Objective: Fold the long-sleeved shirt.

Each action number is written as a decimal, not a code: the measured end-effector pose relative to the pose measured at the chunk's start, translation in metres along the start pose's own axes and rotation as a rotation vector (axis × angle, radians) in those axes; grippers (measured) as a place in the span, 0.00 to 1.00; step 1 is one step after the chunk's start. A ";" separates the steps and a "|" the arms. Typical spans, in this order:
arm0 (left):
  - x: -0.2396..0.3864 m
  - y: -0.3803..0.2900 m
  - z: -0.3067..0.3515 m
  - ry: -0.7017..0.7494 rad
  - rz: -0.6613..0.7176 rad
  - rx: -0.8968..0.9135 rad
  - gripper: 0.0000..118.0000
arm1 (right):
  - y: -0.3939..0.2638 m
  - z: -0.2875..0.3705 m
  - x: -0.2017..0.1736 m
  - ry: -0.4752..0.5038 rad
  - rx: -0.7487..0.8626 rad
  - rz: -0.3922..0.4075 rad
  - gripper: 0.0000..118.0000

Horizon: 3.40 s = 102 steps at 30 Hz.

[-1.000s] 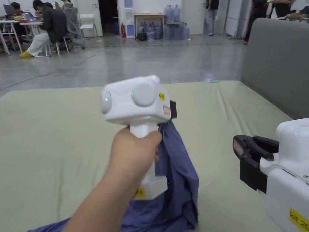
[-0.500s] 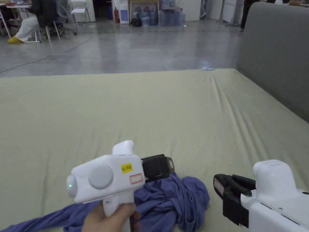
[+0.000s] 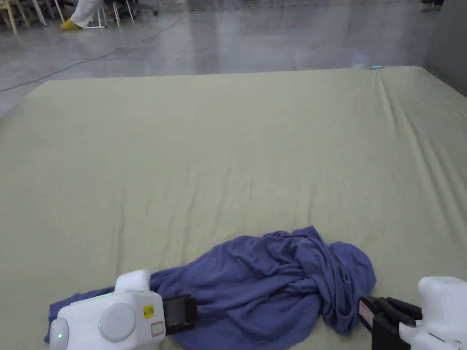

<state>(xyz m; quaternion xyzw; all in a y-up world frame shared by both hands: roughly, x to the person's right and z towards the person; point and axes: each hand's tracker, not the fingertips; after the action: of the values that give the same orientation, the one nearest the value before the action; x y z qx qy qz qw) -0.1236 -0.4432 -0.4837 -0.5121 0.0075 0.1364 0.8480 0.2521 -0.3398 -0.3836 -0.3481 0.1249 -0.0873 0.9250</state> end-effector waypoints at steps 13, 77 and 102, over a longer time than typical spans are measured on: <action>0.015 0.030 -0.058 0.151 -0.134 -0.073 0.00 | 0.010 -0.049 0.026 -0.130 -0.132 -0.008 0.00; 0.030 0.241 -0.018 -0.108 0.017 -0.053 0.00 | 0.209 -0.190 0.108 -0.205 -0.143 0.059 0.11; -0.040 0.013 -0.023 -0.008 0.063 -0.137 0.91 | -0.002 -0.123 0.126 -0.193 -0.479 -0.037 0.66</action>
<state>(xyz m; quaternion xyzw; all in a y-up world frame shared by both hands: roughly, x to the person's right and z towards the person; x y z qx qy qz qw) -0.1624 -0.4662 -0.5002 -0.5678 0.0111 0.1655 0.8063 0.3364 -0.4491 -0.4931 -0.5660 0.0469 -0.0384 0.8222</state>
